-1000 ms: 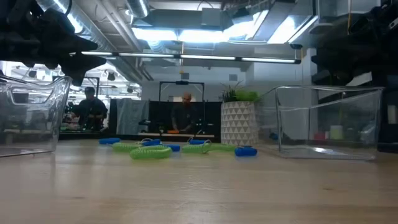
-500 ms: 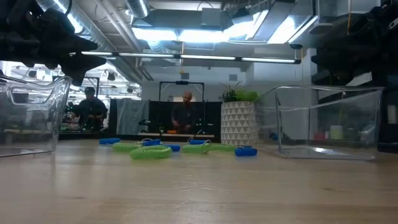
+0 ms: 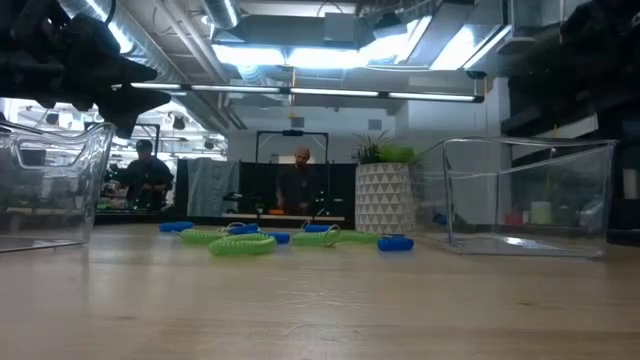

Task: Sort spring keychains
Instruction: Put the green spring keychain into the top transparent bin

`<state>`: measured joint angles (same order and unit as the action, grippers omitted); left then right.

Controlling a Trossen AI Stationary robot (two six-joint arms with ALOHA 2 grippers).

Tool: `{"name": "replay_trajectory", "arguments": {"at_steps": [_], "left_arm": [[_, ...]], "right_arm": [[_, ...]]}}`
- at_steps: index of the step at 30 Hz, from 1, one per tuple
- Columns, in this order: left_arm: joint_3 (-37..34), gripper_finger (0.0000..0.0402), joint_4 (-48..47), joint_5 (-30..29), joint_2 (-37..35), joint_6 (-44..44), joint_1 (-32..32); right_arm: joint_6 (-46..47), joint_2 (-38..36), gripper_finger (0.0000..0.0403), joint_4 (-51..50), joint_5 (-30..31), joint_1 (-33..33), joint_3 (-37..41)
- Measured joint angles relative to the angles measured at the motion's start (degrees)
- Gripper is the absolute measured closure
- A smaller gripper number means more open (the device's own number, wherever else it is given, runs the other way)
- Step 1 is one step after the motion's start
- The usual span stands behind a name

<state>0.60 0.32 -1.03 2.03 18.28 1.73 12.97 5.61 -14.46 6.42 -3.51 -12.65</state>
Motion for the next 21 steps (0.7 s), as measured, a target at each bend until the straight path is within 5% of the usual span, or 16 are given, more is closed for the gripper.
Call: {"name": "replay_trajectory", "arguments": {"at_steps": [8, 21], "left_arm": [[0.0, 0.0208, 0.0, 0.0, 0.0, 0.0, 0.0], [0.0, 0.0208, 0.0, 0.0, 0.0, 0.0, 0.0]], "right_arm": [[0.0, 16.4, 0.0203, -16.4, 0.0, -0.9, -18.4], [-5.9, 50.0, 0.0203, -15.9, 0.0, -5.7, -44.5]]}}
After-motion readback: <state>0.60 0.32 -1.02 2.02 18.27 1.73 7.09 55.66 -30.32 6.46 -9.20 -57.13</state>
